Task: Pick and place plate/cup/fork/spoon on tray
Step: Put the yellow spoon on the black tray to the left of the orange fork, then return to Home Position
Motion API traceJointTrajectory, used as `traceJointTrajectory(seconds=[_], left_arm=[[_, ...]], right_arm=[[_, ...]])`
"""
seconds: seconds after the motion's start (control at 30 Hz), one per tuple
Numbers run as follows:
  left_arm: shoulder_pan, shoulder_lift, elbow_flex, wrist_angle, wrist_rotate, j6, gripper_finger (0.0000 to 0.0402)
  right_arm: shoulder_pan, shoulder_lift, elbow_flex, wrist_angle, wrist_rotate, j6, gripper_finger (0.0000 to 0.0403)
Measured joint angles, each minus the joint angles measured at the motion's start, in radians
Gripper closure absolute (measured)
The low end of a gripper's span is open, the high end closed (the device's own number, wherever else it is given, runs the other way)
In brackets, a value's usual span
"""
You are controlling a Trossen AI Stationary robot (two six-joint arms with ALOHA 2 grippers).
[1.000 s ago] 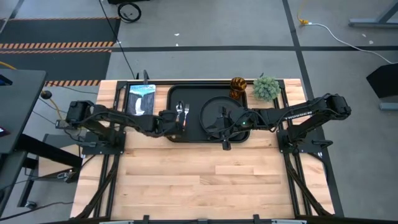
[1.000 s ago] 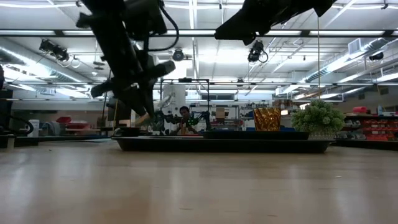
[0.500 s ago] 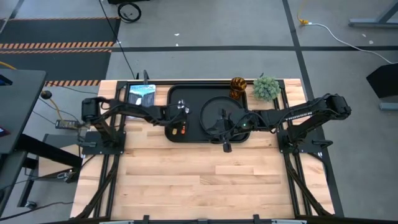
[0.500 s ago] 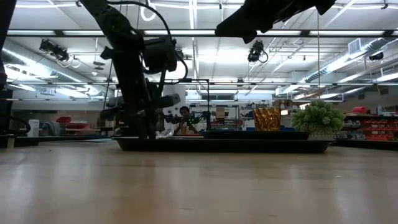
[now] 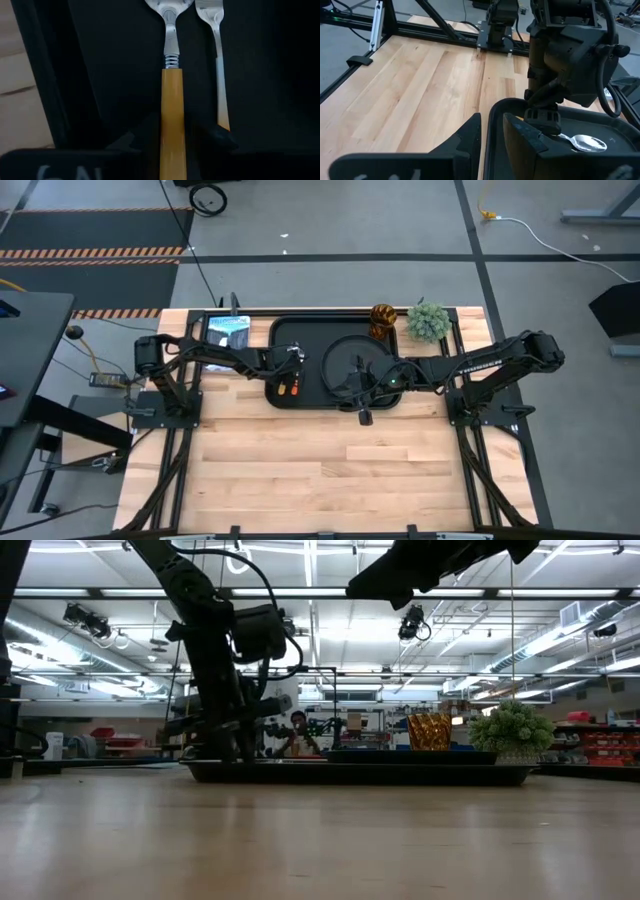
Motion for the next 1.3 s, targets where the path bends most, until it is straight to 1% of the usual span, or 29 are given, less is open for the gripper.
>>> traceJointTrajectory(seconds=[0.17, 0.33, 0.5, 0.73, 0.87, 0.97, 1.07, 1.2, 1.3], left_arm=[[0.0, -0.001, 0.0, 0.001, -0.001, 0.013, 0.026], [-0.007, -0.033, 0.0, -0.007, -0.011, 0.041, 0.0253], [-0.037, -0.105, 0.0, -0.013, -0.046, 0.094, 0.0255], [-0.113, -0.241, 0.0, -0.031, -0.095, 0.226, 0.0255], [-0.172, -0.317, 0.0, -0.026, -0.16, 0.3, 0.0255], [-0.222, -0.36, 0.001, 0.003, -0.193, 0.405, 0.0255], [-0.279, -0.38, 0.002, 0.072, -0.198, 0.575, 0.0256], [-0.34, -0.384, 0.001, 0.134, -0.2, 0.796, 0.0256], [-0.36, -0.384, 0.001, 0.151, -0.222, 0.925, 0.0256]], right_arm=[[0.0, 0.0, 0.0, -0.001, 0.0, 0.004, 0.0314], [0.0, 0.0, 0.0, -0.007, 0.0, 0.004, 0.0314], [0.0, -0.008, -0.001, -0.035, 0.0, 0.004, 0.0314], [-0.017, -0.094, -0.002, -0.065, -0.002, 0.008, 0.0314], [-0.016, -0.13, -0.001, -0.083, -0.003, 0.013, 0.0314], [-0.016, -0.143, -0.001, -0.105, -0.003, 0.025, 0.0314], [-0.016, -0.153, -0.021, -0.084, -0.024, 0.042, 0.0314], [-0.026, -0.178, -0.101, 0.003, -0.032, 0.072, 0.0314], [-0.037, -0.217, -0.182, 0.08, -0.03, 0.081, 0.0314]])
